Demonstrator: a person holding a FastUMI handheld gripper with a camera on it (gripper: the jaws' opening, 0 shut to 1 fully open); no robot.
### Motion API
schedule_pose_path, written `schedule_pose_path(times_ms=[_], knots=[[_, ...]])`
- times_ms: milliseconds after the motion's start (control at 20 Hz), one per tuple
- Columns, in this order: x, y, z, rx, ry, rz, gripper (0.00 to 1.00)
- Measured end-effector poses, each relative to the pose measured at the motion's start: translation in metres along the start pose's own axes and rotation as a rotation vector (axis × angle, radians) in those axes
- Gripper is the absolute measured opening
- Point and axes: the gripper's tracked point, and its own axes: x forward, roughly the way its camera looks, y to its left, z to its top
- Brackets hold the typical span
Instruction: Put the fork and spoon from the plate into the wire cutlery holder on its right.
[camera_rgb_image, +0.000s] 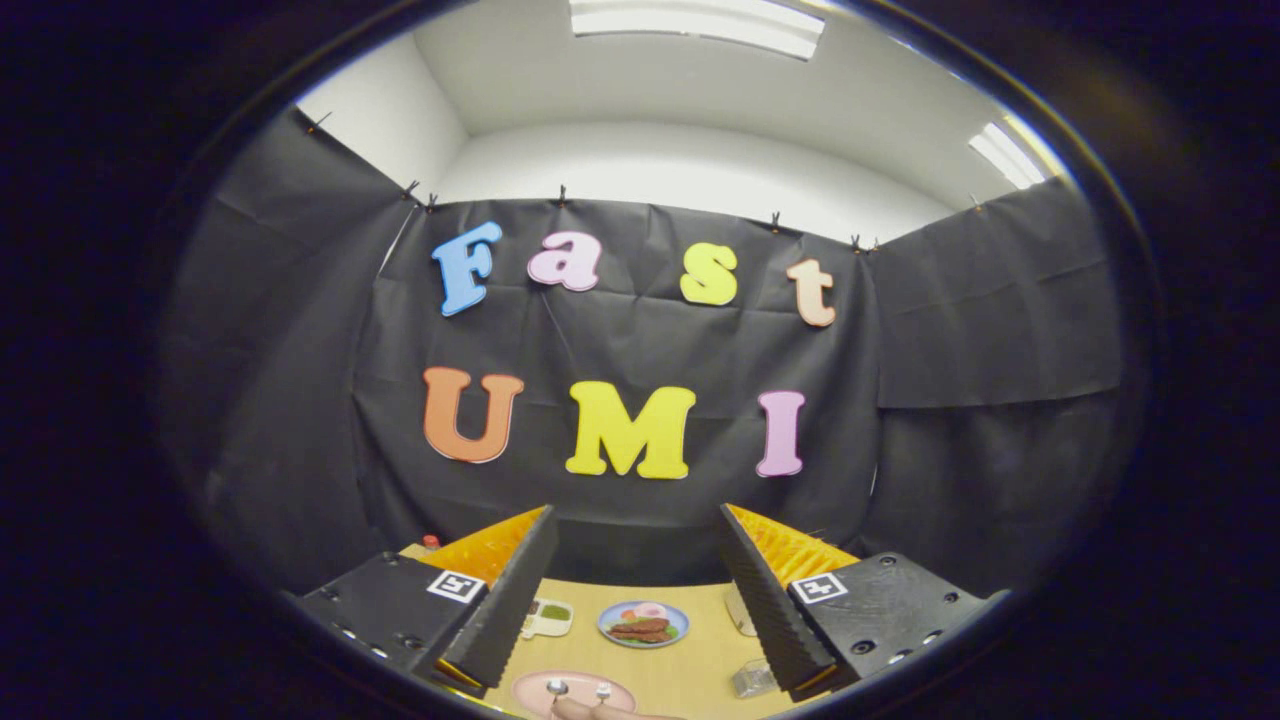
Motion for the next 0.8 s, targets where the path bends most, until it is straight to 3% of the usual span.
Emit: schedule_pose_path(times_ms=[400, 800], knots=[[0.043, 0.001, -0.079, -0.011, 0.223, 0.022, 0.95], [0.07, 0.011, -0.236, 0.032, 0.596, 0.053, 0.96]])
